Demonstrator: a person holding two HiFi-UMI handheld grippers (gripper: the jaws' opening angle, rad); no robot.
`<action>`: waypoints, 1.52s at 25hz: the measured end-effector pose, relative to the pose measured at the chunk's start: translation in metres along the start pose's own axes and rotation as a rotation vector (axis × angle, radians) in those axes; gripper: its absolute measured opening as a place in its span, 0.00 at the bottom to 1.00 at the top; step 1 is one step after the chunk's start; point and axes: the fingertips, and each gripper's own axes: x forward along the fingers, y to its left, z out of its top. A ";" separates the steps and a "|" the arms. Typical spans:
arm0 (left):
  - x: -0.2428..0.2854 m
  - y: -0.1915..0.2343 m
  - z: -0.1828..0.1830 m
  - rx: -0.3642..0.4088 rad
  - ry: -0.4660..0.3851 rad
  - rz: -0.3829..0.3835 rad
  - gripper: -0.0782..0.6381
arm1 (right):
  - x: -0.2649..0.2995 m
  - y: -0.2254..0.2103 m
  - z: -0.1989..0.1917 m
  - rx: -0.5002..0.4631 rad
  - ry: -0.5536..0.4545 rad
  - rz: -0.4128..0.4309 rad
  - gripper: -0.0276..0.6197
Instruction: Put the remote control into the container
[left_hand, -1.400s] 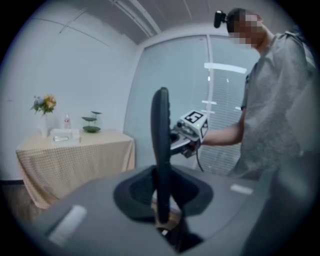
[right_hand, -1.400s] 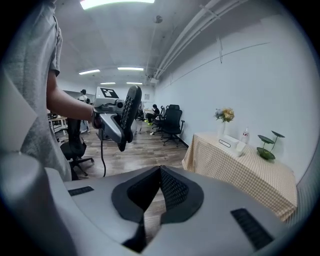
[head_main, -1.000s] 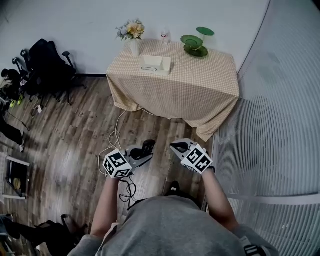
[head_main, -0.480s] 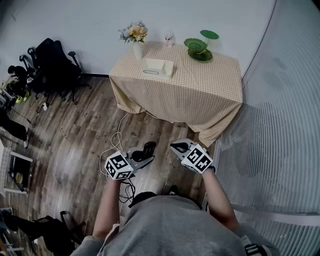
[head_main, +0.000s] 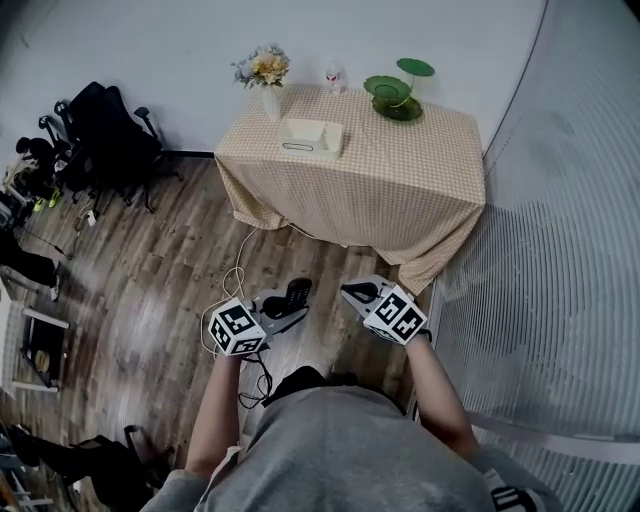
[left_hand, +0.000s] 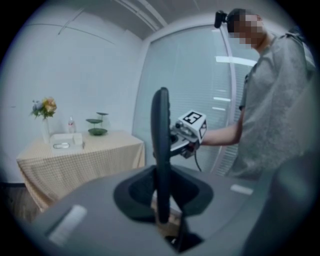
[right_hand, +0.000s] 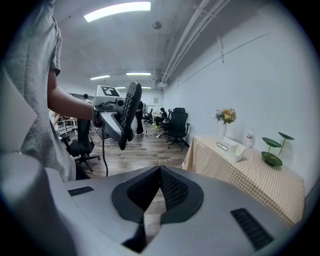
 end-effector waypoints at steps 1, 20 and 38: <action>0.001 0.002 0.002 0.003 -0.001 -0.001 0.19 | 0.000 -0.002 -0.001 0.001 0.002 0.000 0.07; -0.002 0.106 0.010 0.011 -0.030 -0.091 0.19 | 0.054 -0.067 0.023 0.036 0.070 -0.073 0.07; -0.027 0.200 0.006 0.060 -0.013 -0.235 0.19 | 0.119 -0.115 0.056 0.093 0.101 -0.206 0.07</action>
